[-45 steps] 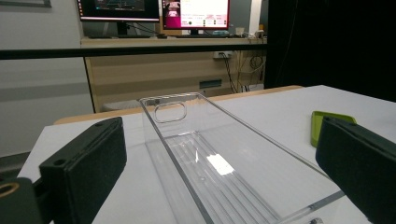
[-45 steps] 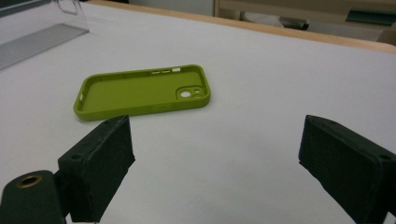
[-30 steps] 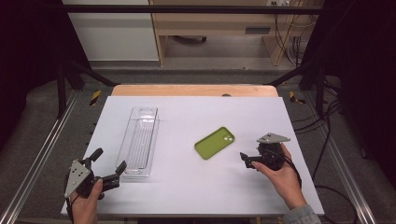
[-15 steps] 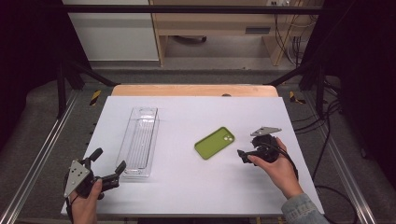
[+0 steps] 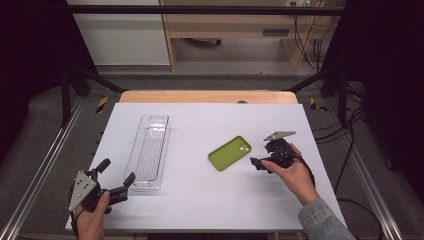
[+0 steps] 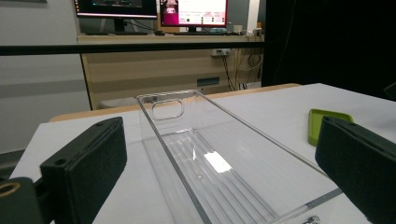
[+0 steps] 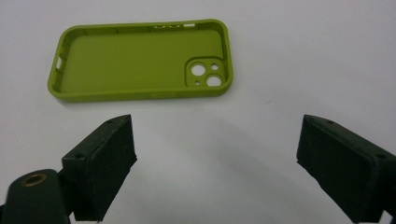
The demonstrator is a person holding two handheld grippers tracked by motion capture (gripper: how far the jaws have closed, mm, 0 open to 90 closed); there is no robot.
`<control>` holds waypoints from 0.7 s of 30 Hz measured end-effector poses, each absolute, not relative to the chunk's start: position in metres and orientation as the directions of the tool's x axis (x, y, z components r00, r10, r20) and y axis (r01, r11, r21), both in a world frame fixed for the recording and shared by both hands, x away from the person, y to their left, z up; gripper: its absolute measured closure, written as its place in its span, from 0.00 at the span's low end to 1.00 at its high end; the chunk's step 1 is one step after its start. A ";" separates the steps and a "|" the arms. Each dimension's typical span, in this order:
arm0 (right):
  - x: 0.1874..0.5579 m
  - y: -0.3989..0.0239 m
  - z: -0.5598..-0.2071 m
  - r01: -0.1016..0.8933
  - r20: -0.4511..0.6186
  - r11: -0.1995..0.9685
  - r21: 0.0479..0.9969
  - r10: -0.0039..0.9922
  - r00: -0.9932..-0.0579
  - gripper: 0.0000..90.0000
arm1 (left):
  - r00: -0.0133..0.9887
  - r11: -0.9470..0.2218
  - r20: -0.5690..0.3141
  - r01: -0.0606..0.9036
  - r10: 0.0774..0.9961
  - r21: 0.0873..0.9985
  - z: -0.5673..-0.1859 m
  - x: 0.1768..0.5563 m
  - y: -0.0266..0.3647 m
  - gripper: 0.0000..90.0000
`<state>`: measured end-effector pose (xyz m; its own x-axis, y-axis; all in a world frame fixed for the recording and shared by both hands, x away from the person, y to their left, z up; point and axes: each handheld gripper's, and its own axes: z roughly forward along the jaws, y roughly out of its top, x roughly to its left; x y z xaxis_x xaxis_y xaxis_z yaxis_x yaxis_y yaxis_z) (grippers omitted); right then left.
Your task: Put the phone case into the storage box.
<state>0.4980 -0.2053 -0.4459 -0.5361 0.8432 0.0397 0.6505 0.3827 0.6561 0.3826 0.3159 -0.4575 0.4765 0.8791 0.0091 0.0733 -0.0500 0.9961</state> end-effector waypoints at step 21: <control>0.516 -0.195 -0.457 0.654 0.072 0.324 0.683 0.862 -0.502 0.24 | 0.478 -0.047 0.007 0.072 0.878 0.996 -0.457 0.383 0.316 0.02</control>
<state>0.5165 -0.1947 -0.4570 -0.5020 0.8619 0.0723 0.6545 0.3239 0.6832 0.3833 0.3157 -0.4573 0.4780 0.8783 0.0071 0.0723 -0.0474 0.9963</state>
